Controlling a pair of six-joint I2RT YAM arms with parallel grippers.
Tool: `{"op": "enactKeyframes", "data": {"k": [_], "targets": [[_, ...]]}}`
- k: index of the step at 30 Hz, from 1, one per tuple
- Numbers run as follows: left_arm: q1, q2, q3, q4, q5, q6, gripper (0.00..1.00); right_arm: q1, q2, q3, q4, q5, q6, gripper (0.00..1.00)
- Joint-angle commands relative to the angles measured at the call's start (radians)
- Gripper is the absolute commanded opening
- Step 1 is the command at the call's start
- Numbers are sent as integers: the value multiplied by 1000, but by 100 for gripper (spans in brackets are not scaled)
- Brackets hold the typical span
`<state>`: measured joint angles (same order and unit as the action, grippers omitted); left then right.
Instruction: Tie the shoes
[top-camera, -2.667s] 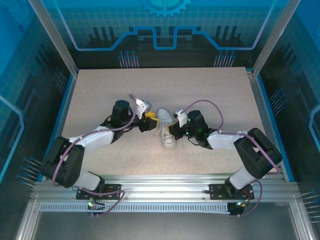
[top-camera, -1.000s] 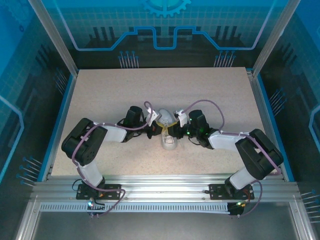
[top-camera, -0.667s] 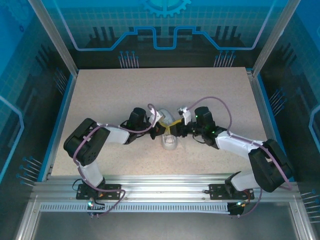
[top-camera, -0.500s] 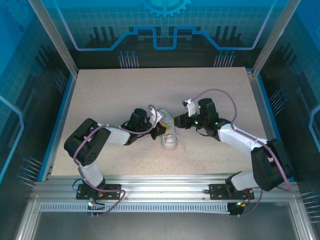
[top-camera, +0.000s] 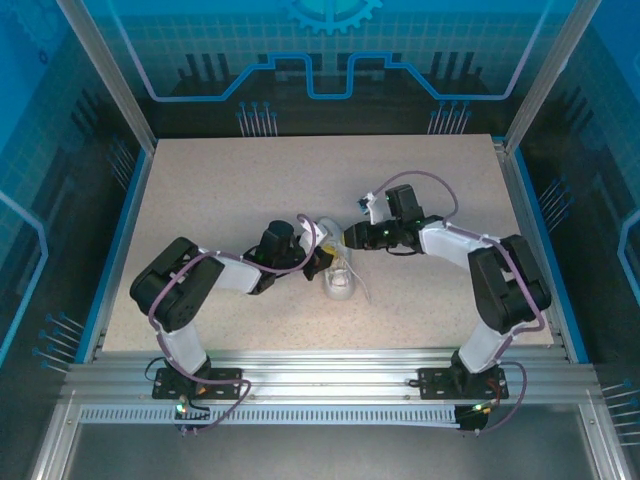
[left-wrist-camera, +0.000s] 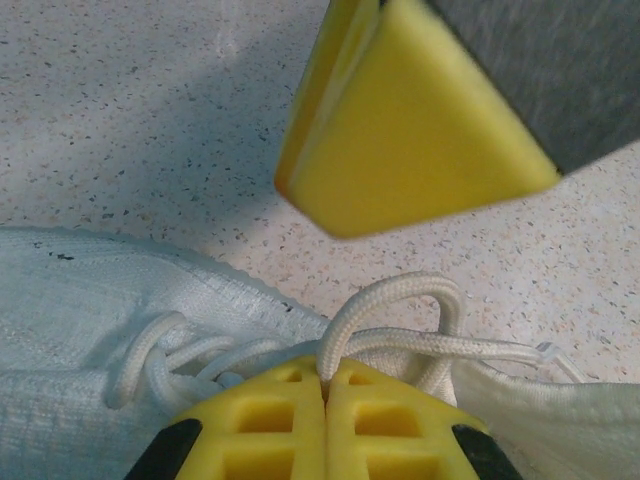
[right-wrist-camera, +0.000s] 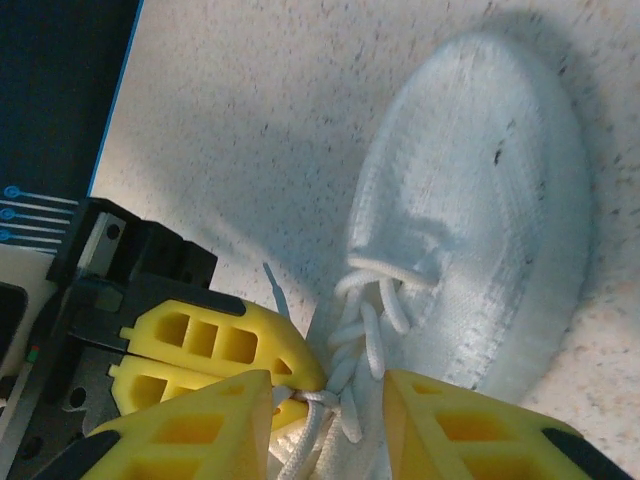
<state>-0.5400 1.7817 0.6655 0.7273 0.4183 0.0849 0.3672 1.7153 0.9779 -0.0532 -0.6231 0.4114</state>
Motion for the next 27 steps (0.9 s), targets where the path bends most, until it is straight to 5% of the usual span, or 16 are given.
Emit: {"op": "enactKeyframes", "data": {"k": [1, 27], "targets": [[-12, 17, -7, 52, -22, 17, 0, -16, 26, 33, -52, -109, -6, 33], [-10, 16, 2, 64, -33, 4, 0, -49, 64, -16, -25, -196, 23, 32]]}}
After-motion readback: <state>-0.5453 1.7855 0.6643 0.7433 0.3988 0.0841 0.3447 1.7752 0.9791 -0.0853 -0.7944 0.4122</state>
